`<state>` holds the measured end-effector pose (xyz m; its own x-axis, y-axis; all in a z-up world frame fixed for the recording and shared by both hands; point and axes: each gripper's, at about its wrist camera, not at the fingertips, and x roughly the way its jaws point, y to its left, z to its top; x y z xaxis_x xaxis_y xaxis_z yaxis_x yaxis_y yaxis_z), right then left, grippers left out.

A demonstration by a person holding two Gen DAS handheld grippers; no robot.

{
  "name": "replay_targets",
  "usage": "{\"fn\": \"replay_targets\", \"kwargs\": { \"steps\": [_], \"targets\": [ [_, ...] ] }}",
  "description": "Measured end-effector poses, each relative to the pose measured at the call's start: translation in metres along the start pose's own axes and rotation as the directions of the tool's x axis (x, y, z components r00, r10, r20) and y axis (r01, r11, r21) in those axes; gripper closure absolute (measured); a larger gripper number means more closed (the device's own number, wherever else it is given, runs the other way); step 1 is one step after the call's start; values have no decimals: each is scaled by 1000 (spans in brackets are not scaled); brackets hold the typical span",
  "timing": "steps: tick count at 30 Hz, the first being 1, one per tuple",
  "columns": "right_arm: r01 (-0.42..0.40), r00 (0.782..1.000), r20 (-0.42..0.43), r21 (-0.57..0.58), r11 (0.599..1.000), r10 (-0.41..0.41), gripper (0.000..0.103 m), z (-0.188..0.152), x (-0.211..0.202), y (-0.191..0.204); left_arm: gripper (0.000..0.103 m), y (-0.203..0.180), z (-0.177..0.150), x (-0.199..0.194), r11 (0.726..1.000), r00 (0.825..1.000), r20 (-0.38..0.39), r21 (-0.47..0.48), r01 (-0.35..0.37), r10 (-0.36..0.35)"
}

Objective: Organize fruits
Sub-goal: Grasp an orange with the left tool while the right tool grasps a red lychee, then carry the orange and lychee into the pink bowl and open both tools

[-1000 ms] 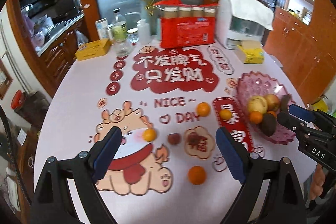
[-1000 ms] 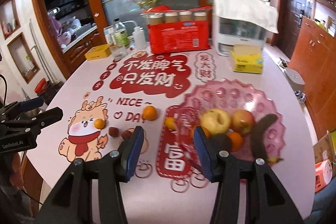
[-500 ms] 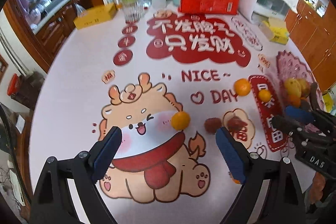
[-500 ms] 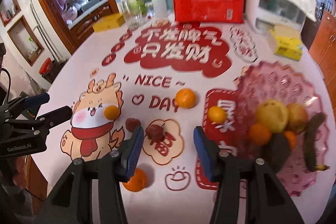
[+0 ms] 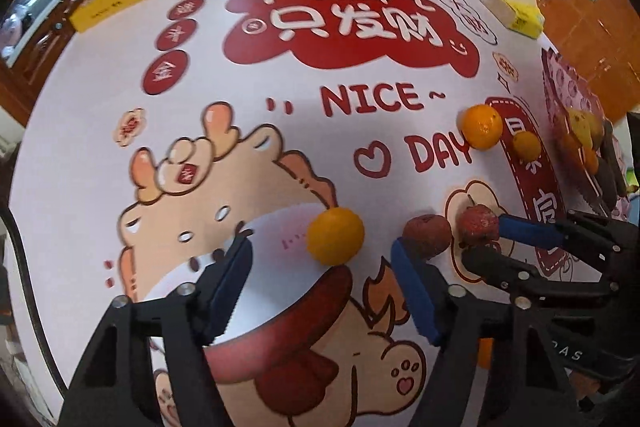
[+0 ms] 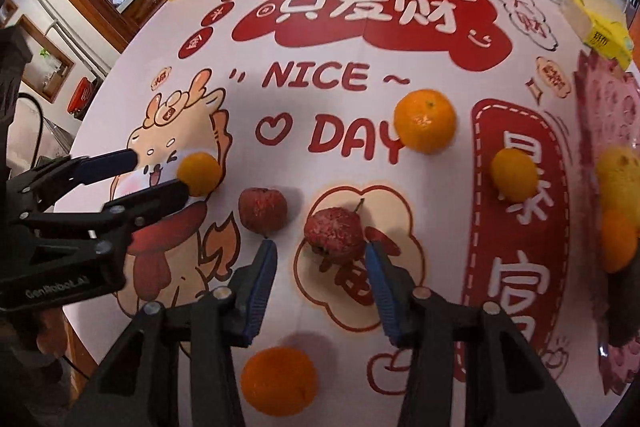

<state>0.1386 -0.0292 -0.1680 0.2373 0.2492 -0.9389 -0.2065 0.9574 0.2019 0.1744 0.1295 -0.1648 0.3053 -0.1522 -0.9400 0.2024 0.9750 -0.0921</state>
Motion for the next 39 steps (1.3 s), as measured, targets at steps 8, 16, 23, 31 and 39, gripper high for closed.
{"fn": "replay_targets", "kwargs": {
  "steps": [8,16,23,31,39],
  "targets": [
    [-5,1000,1,22,1000,5,69,4,9,-5,63,0,4,21,1000,999,-45,-1,30,-30],
    [-21,1000,20,26,999,21,70,4,10,-7,72,-6,4,25,999,998,-48,-5,44,-44],
    [-19,999,33,23,1000,18,72,1,1,-7,73,-5,3,6,1000,1000,-16,-19,25,-25],
    [-33,995,94,-21,999,35,72,-9,-32,1,73,-21,-6,-38,1000,998,57,-14,6,-5],
    [-32,987,156,-65,997,42,72,-36,-78,-2,73,-60,-25,-86,1000,990,144,15,0,-3]
  ]
}}
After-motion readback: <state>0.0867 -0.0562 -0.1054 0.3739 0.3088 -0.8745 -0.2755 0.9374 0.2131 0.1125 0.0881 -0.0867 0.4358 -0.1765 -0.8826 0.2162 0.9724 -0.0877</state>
